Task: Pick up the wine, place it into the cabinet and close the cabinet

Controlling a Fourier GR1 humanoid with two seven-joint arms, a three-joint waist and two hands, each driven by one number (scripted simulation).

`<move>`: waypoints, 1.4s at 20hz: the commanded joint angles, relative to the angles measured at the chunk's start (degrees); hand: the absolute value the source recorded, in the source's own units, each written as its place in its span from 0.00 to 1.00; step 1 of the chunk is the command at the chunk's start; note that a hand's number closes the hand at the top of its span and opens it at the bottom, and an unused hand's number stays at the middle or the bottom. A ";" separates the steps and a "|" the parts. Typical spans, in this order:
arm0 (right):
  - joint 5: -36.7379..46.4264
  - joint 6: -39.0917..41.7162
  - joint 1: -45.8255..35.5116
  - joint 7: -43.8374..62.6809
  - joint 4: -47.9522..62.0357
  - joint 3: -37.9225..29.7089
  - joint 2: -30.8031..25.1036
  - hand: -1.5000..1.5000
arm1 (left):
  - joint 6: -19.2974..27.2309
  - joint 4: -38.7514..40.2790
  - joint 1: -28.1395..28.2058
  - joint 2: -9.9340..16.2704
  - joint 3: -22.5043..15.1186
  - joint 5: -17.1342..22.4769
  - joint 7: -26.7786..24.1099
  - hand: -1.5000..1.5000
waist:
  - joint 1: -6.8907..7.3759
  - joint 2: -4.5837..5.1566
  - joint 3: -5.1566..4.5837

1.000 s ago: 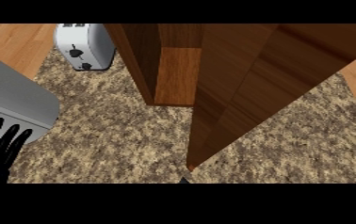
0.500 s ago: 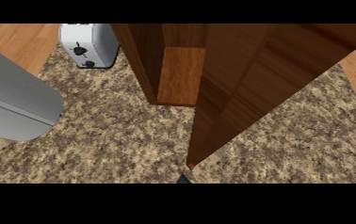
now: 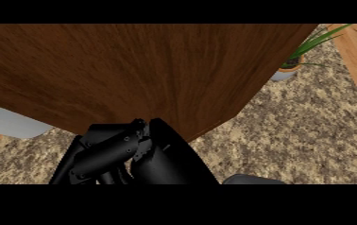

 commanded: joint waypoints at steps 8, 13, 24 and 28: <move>-14.87 11.95 -20.20 -9.56 28.73 -17.22 1.74 1.00 | -10.11 4.86 2.81 -0.16 7.42 0.10 -0.18 0.00 | -0.57 0.40 0.13; -26.28 27.86 -19.76 -7.90 34.55 -16.26 1.75 1.00 | -8.55 5.04 2.46 -2.19 7.58 -1.24 1.54 0.00 | -0.55 0.94 0.08; -38.35 51.64 -23.43 -3.27 52.79 -15.04 1.75 1.00 | -9.63 1.94 5.93 -3.64 12.25 -1.31 4.42 0.00 | -1.02 0.25 0.22; -42.48 52.81 -25.49 -7.19 58.93 -14.95 1.76 1.00 | -9.24 4.13 3.60 -4.94 13.97 -0.29 7.86 0.00 | -1.61 0.40 0.19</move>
